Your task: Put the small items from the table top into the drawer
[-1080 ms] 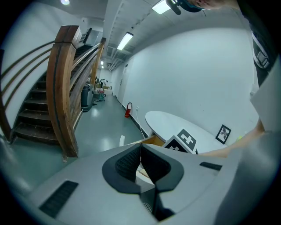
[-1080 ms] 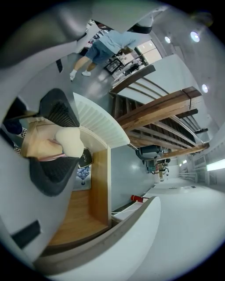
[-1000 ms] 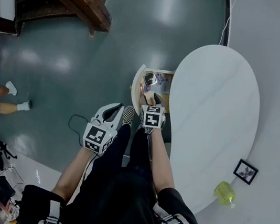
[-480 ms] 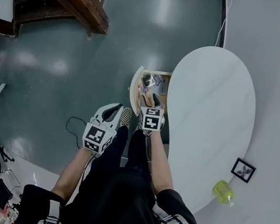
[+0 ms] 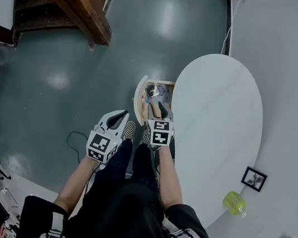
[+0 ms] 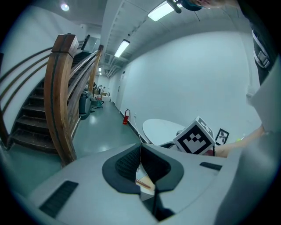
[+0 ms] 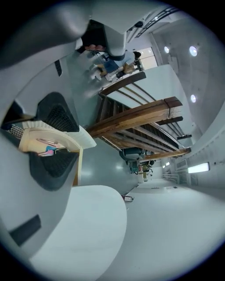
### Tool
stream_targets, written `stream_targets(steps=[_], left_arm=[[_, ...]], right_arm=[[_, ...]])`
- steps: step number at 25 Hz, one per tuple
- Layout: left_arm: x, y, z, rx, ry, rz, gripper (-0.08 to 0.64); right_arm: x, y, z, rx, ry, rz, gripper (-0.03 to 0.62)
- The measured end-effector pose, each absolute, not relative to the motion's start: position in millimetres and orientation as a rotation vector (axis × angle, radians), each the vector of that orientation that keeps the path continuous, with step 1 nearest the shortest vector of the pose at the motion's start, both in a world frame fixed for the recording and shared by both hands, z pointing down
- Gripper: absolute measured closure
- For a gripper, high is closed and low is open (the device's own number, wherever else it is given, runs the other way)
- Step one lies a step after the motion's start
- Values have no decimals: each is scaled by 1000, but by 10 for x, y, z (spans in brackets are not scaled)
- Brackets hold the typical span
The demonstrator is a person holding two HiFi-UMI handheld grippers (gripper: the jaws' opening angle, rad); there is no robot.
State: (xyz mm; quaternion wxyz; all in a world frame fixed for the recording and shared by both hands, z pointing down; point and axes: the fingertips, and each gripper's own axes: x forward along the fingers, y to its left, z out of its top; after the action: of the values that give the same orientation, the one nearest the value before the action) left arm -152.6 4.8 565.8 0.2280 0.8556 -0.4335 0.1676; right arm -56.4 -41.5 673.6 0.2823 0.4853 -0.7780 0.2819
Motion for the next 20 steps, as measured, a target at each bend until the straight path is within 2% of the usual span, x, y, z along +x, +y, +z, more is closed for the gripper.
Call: stream_targets(steps=[5,9,20], left_arm=[[-1463,-22,5414,2398,-1200,429,540],[-1425,-56,5242,2433,-1205,411,540],[-1359,-103,4624,2527,-1254,352,540]], right_arm=[[-513,-432,6285,1343,-2145,664,494],[-475,-423,5934,1372,-2184,619,528],[-304,-286,5116,1455,-2290,520,555]])
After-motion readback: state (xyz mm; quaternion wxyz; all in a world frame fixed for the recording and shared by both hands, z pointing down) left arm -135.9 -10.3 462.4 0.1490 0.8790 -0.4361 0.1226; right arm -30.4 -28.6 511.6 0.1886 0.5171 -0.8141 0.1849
